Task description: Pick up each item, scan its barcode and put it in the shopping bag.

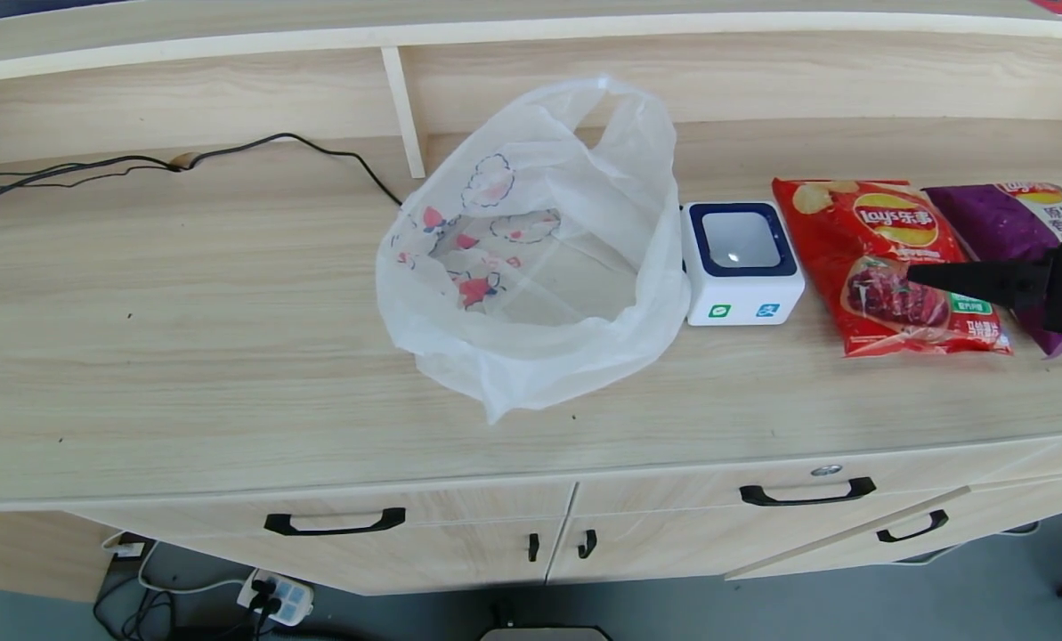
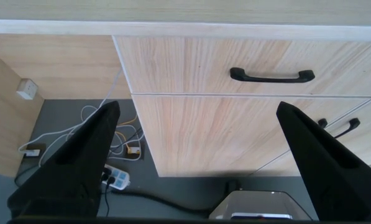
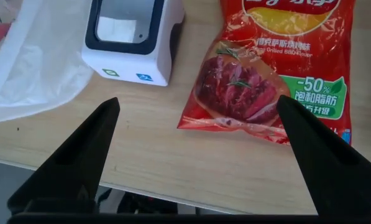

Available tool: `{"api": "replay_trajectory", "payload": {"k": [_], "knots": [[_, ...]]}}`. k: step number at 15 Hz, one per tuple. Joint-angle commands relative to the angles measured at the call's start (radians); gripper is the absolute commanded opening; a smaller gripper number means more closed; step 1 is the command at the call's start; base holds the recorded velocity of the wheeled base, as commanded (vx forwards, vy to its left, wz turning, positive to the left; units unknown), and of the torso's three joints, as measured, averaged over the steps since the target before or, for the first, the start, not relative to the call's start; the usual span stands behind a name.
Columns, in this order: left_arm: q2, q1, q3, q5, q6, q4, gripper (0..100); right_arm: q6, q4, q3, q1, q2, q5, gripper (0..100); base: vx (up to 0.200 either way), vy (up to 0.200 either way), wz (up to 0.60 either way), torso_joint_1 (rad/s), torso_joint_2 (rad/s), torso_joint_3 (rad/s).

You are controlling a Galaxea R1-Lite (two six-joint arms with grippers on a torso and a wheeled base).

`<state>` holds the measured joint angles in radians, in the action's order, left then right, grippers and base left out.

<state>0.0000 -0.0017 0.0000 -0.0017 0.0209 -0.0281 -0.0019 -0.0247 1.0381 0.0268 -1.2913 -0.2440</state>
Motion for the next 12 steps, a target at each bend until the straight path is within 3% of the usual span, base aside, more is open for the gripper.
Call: {"api": "replay_trajectory", "payload": {"k": [1, 12], "knots": [[0.002, 0.000, 0.000, 0.000, -0.001, -0.001, 100, -0.006, 0.000, 0.028, -0.019, -0.085, 0.002, 100, 0.000, 0.000, 0.00, 0.000, 0.00, 0.000], [0.002, 0.000, 0.000, 0.000, -0.004, -0.003, 100, -0.058, 0.026, 0.194, -0.093, -0.275, 0.002, 100, 0.000, 0.000, 0.00, 0.000, 0.00, 0.000]]}}
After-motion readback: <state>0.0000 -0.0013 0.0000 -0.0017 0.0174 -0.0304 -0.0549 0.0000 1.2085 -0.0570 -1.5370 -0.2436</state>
